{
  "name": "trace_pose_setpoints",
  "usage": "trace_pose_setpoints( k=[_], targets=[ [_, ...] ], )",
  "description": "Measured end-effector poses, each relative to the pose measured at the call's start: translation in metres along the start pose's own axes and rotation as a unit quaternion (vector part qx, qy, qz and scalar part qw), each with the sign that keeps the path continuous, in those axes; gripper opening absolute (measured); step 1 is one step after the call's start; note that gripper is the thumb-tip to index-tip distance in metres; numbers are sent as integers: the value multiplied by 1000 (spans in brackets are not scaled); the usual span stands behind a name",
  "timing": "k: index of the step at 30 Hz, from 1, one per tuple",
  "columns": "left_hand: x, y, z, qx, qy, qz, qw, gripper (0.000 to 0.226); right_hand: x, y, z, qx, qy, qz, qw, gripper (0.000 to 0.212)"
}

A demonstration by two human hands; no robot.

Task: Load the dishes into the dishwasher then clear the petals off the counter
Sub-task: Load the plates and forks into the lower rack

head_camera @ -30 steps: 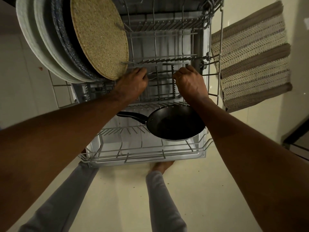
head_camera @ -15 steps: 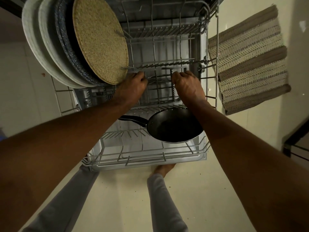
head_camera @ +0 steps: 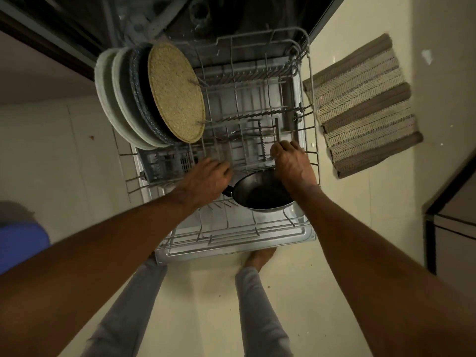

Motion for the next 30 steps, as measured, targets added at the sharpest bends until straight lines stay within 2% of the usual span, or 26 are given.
trace_pose_setpoints(
  k=[3, 6, 9, 14, 18, 20, 25, 30],
  targets=[
    [-4, -30, 16, 39, -26, -22, 999, 36, 16, -31, 18, 2, 24, -17, 1000, 66],
    [-8, -81, 33, 55, -47, -36, 997, 37, 39, -76, 35, -7, 39, -19, 999, 56],
    [-13, -134, 52, 41, -66, -37, 996, 36, 69, -129, 52, -14, 19, -12, 1000, 44],
    [-30, -234, 95, 15, -93, -44, 995, 34, 110, -231, 91, -40, 44, -29, 998, 33],
    [-39, -319, 130, -43, -114, -49, 991, 27, 130, -301, 126, -54, 64, -32, 996, 30],
    [-37, -361, 156, -81, -151, -38, 984, 26, 142, -339, 143, -57, 71, -40, 995, 26],
    [-36, -444, 221, -93, -250, -57, 962, 35, 184, -413, 183, -98, 52, -29, 993, 20],
    [-25, -491, 272, -113, -306, -43, 944, 27, 253, -446, 213, -124, 31, -52, 990, 21]
  ],
)
Point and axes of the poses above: each hand's wrist, its own z-axis away from the middle knuckle, its own y-axis out of the palm, x = y × z, the point moved 7 cm from there along -z, towards the middle knuckle, and after that the axes turned 13 degrees about -x, right-handed, at the moved point
